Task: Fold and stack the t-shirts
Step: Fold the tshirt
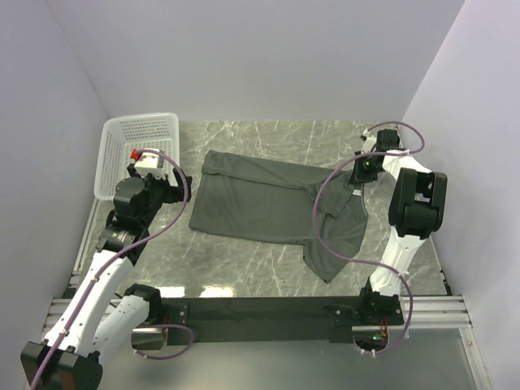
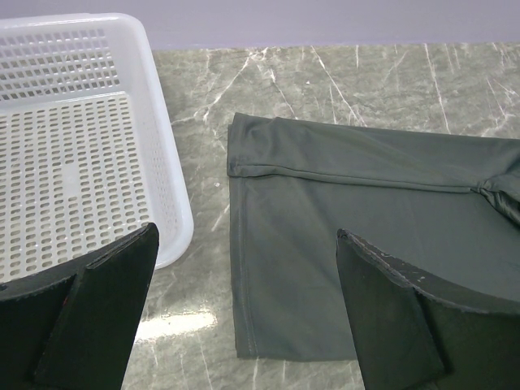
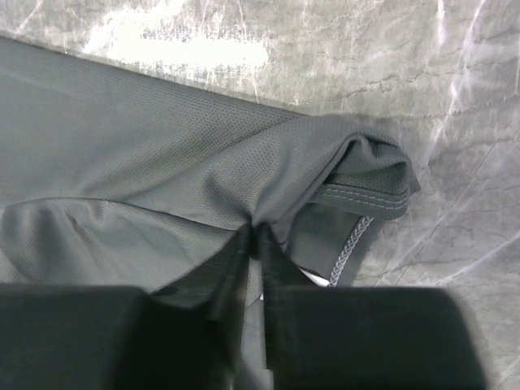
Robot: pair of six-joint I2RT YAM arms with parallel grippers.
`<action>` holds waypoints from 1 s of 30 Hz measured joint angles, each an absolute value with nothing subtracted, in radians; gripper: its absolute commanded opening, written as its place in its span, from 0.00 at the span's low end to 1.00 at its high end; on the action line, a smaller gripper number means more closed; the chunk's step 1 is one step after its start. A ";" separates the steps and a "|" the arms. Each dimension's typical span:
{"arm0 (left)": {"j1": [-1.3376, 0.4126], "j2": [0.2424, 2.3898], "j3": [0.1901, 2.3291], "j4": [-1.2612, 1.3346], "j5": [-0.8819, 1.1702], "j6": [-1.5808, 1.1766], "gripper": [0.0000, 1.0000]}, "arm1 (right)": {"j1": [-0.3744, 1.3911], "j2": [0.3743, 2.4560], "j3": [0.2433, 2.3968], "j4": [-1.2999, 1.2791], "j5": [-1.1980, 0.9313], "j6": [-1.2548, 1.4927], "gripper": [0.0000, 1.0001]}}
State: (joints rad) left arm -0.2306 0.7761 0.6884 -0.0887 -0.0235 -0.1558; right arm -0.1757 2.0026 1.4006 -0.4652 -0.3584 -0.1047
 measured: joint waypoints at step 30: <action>-0.231 0.767 0.688 -0.089 -0.023 -0.163 0.95 | -0.258 1.894 1.272 -0.517 -0.394 -0.102 0.21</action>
